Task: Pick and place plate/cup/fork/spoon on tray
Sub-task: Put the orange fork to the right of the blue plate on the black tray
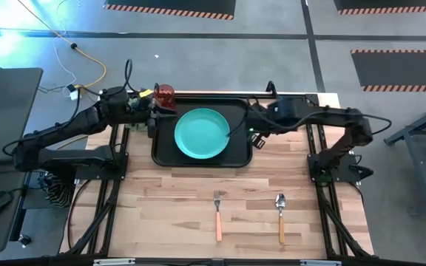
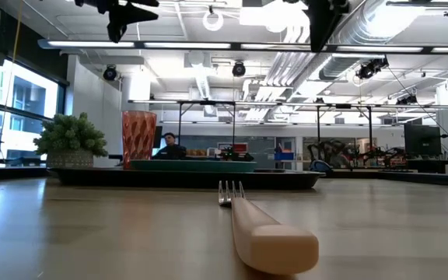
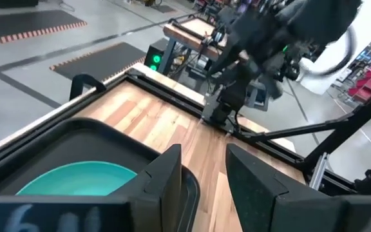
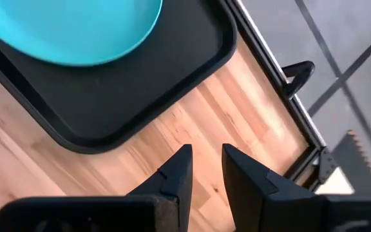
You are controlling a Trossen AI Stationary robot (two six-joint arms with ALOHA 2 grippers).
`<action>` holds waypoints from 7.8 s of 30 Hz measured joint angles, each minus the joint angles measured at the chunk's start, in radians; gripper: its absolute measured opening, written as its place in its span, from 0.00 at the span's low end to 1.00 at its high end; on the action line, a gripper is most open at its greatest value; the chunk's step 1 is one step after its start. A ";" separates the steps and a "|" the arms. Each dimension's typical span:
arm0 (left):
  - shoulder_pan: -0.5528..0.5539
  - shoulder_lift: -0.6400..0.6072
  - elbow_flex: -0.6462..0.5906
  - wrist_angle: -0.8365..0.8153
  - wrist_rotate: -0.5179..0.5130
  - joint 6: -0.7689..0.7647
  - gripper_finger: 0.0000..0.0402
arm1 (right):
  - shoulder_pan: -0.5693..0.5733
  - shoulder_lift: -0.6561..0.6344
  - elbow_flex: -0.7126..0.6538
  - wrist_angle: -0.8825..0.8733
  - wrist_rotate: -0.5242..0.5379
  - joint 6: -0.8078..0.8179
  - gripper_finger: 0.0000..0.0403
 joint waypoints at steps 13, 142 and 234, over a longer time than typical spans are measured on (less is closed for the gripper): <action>-0.024 0.037 0.000 0.029 -0.064 -0.279 0.43 | 0.000 -0.129 0.000 0.000 0.051 0.112 0.19; -0.898 1.151 0.638 -0.242 -0.453 -1.293 0.40 | 0.000 -0.132 0.000 0.081 0.021 0.068 0.19; -0.812 1.340 0.641 -0.269 -0.176 -1.314 0.31 | 0.000 -0.131 0.000 0.089 0.023 0.057 0.19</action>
